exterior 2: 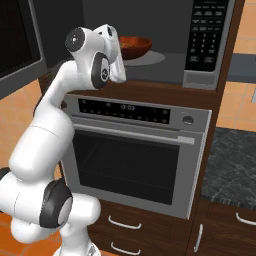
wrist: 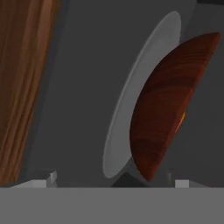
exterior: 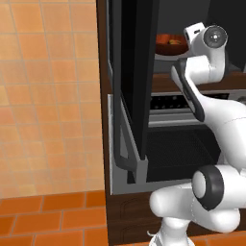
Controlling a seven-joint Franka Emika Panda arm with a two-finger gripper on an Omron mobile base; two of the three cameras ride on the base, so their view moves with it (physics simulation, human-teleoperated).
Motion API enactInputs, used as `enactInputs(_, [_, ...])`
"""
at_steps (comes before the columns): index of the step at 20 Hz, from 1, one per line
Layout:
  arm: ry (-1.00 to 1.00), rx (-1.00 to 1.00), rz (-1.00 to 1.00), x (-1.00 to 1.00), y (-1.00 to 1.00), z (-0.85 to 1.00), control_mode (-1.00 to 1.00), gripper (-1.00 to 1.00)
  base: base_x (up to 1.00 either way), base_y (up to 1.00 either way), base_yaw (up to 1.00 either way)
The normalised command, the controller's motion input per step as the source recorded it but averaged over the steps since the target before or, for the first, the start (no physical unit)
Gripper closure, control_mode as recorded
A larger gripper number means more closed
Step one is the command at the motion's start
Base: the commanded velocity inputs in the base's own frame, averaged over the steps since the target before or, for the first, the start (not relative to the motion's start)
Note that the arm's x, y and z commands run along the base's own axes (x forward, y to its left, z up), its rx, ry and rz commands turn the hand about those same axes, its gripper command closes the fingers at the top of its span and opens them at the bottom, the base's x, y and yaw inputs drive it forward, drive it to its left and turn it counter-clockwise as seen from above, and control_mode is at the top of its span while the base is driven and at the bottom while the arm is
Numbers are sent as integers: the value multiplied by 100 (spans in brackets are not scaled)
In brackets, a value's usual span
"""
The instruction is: Pick the bell pepper from the sink and place it in the bowl. Then pick the bowl and place it in the microwave. Then close the microwave door and press the start button.
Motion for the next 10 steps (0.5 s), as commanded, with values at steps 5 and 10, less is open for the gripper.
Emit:
enactInputs(5, [-5,-15,-10,-27,-15,-4,-100,-100,0,0,0])
enactInputs(10, [-10,-17,-13,-30,0,-3,-100,-100,0,0,0])
